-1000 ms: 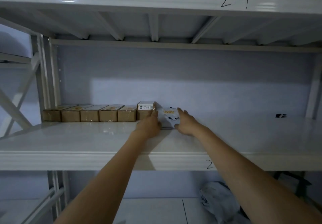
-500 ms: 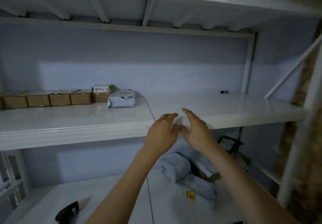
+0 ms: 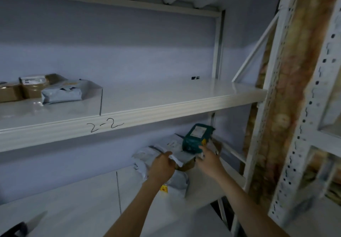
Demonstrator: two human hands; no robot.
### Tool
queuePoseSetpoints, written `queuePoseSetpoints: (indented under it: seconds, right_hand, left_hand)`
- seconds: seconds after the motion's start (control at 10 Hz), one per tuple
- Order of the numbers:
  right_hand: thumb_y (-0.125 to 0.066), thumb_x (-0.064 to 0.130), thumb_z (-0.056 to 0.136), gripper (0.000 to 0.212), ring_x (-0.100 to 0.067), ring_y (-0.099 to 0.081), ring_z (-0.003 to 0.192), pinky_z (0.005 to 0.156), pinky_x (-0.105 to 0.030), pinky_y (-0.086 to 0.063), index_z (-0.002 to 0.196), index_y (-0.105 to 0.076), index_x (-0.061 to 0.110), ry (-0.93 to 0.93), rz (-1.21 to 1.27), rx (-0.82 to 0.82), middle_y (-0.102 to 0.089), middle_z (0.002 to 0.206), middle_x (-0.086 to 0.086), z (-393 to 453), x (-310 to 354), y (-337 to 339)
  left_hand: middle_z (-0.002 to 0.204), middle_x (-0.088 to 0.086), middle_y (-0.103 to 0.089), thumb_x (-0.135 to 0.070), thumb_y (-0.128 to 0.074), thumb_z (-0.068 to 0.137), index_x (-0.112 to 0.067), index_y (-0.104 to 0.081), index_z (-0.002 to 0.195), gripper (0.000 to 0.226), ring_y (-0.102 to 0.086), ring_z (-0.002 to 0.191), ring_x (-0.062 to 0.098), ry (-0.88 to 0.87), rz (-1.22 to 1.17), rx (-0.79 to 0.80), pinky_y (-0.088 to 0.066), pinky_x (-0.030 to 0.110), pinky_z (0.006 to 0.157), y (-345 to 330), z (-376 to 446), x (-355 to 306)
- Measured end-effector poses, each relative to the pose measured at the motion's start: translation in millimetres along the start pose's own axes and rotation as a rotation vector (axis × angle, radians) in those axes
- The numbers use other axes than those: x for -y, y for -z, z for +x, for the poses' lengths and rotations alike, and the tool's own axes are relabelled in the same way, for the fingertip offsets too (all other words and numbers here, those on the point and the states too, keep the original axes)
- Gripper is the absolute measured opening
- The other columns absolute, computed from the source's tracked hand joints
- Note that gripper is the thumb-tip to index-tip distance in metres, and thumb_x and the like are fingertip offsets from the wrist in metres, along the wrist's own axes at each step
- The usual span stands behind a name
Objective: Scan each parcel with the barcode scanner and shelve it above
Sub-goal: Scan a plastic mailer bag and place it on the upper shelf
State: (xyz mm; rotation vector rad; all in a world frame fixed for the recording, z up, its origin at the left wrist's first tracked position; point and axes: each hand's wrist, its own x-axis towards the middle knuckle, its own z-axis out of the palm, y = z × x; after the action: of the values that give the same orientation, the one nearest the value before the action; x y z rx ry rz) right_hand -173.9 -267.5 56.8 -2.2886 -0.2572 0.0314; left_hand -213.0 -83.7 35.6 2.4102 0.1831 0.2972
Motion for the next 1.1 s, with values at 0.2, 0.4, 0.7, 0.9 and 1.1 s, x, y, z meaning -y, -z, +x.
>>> queuePoseSetpoints:
  seconds: [0.2,0.4,0.7,0.9,1.1]
  right_hand:
    - [-0.053,0.018,0.101,0.055,-0.030,-0.052,0.129,0.100,-0.032,-0.046,0.153,-0.037,0.012,-0.128,0.052,0.063,-0.054,0.144,-0.014,64.7,-25.3,-28.0]
    - [-0.053,0.015,0.100,0.047,-0.033,-0.052,0.129,0.107,-0.041,-0.045,0.146,-0.046,0.008,-0.178,0.020,0.118,-0.053,0.144,-0.016,131.2,-38.5,-56.5]
    - [-0.053,0.015,0.099,0.043,-0.032,-0.054,0.124,0.088,-0.029,-0.045,0.142,-0.049,0.011,-0.231,0.035,-0.005,-0.054,0.140,-0.016,203.2,-68.6,-57.2]
    - [-0.047,0.015,0.097,0.008,-0.020,-0.053,0.080,0.056,-0.022,-0.032,0.094,-0.054,0.017,-0.308,0.013,-0.098,-0.056,0.089,-0.001,250.1,-96.3,-19.9]
    - [-0.042,0.009,0.101,0.028,-0.017,-0.048,0.067,0.062,-0.030,-0.045,0.078,-0.057,0.014,-0.426,0.235,0.069,-0.052,0.076,-0.002,277.3,-116.4,-6.4]
  left_hand:
    - [0.131,0.010,-0.061,-0.015,-0.052,0.095,-0.009,-0.063,0.127,0.034,-0.058,0.120,0.027,0.247,-0.248,0.130,-0.047,0.030,0.099,-34.4,63.7,30.1]
    - [0.099,0.018,-0.066,-0.012,-0.048,0.097,-0.010,-0.067,0.100,0.020,-0.059,0.084,0.028,0.385,-0.414,0.174,-0.043,0.031,0.072,-59.8,122.2,73.5]
    - [0.133,0.013,-0.058,-0.014,-0.047,0.098,-0.006,-0.056,0.132,0.036,-0.060,0.111,0.022,0.423,-0.405,0.192,-0.045,0.024,0.081,-91.0,196.4,76.6]
    - [0.134,0.017,-0.058,-0.014,-0.046,0.098,-0.004,-0.055,0.133,0.037,-0.056,0.123,0.030,0.350,-0.366,0.207,-0.046,0.030,0.097,-119.5,245.0,31.7]
    - [0.135,0.016,-0.055,-0.019,-0.050,0.098,-0.017,-0.041,0.143,0.046,-0.055,0.120,0.034,0.256,-0.480,0.230,-0.047,0.047,0.103,-152.8,268.1,4.9]
